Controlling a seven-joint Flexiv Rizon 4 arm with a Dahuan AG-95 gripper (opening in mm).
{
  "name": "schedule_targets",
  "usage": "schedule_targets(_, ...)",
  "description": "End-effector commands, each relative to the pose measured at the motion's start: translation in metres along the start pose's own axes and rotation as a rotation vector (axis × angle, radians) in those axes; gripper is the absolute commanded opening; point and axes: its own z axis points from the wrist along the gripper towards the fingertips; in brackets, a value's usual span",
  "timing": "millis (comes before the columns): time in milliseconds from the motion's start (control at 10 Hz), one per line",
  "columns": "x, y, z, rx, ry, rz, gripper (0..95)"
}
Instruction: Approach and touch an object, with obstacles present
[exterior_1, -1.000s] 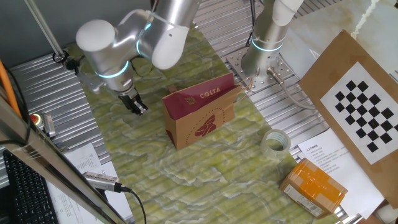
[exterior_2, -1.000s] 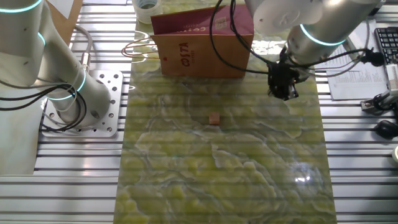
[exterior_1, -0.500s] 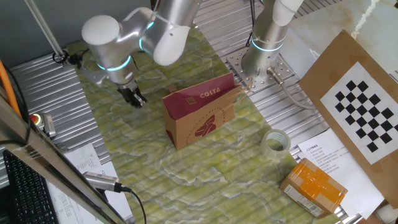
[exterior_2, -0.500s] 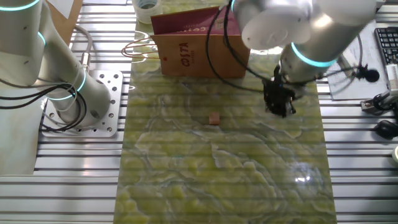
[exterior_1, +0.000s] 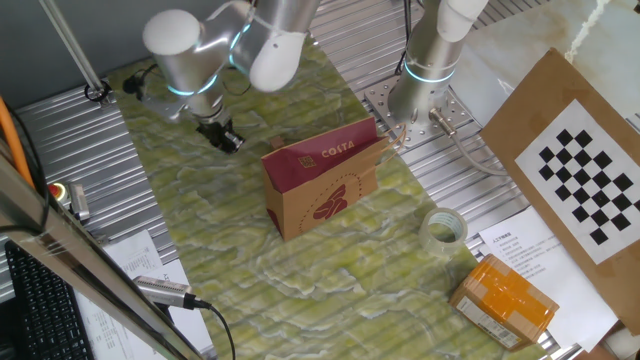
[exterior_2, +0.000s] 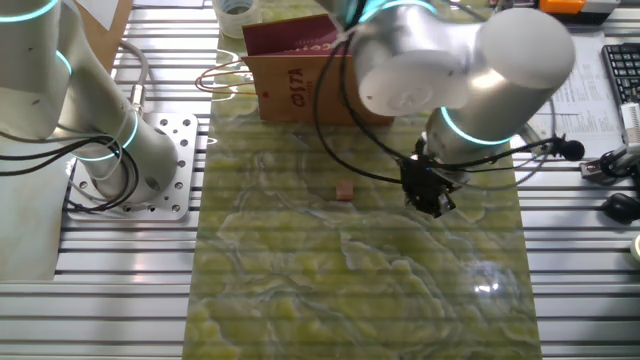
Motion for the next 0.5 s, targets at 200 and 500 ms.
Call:
schedule_targets(200, 0.025, 0.006, -0.001, -0.016, 0.074, -0.076, 0.0)
schedule_targets(500, 0.043, 0.008, -0.004, -0.016, 0.093, -0.089, 0.0)
